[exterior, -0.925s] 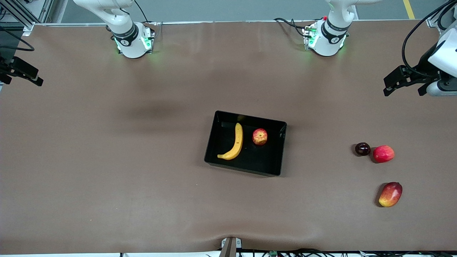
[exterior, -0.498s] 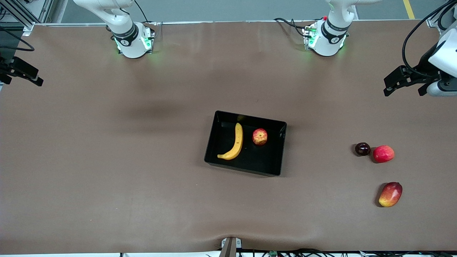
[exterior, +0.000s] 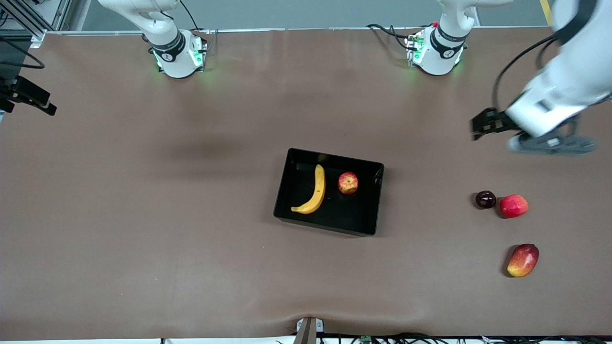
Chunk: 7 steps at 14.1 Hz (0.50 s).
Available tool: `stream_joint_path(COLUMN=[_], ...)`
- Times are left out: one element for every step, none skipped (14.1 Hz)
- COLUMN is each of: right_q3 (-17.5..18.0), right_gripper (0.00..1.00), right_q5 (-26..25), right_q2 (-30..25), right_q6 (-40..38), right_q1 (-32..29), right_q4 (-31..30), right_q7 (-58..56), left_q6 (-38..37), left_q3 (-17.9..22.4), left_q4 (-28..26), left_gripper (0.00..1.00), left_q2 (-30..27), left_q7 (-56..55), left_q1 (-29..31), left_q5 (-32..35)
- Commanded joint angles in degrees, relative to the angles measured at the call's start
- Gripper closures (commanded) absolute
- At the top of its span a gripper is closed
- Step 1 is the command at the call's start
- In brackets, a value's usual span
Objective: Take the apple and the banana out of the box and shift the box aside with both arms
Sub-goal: 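Reach the left gripper down to the small apple in the tray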
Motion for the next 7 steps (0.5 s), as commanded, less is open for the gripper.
stream_joint_path(right_q3=[0.6, 0.6, 0.6, 0.6, 0.6, 0.6, 0.6], right_gripper=[0.00, 0.00, 0.00, 0.00, 0.00, 0.00, 0.00], right_q5=[0.2, 0.2, 0.2, 0.2, 0.2, 0.2, 0.2], right_q2=[-0.1, 0.0, 0.0, -0.1, 0.0, 0.0, 0.0], right_q6=[-0.4, -0.4, -0.4, -0.4, -0.4, -0.4, -0.4], right_q1=[-1.1, -1.1, -1.1, -1.1, -1.1, -1.1, -1.1], right_q4=[0.5, 0.5, 0.5, 0.5, 0.5, 0.5, 0.5], right_q7=[0.2, 0.2, 0.2, 0.2, 0.3, 0.3, 0.3], left_q6=[5.4, 8.4, 11.1, 13.5, 16.6, 20.0, 23.5], left_q3=[-1.1, -1.1, -1.2, -1.2, -1.3, -1.3, -1.3], left_q4=[-2.4, -4.6, -5.9, -6.9, -7.9, -9.4, -10.6], left_gripper=[0.00, 0.00, 0.00, 0.00, 0.00, 0.00, 0.00], left_q2=[3.3, 4.1, 5.3, 6.7, 8.2, 9.1, 10.0], left_q7=[-6.1, -10.3, -14.0, -17.0, -19.8, -22.1, -23.9], left_q1=[-3.6, -5.9, -7.4, -9.5, -10.7, -11.2, -12.4], left_q5=[0.9, 0.9, 1.1, 1.2, 1.1, 1.1, 1.1])
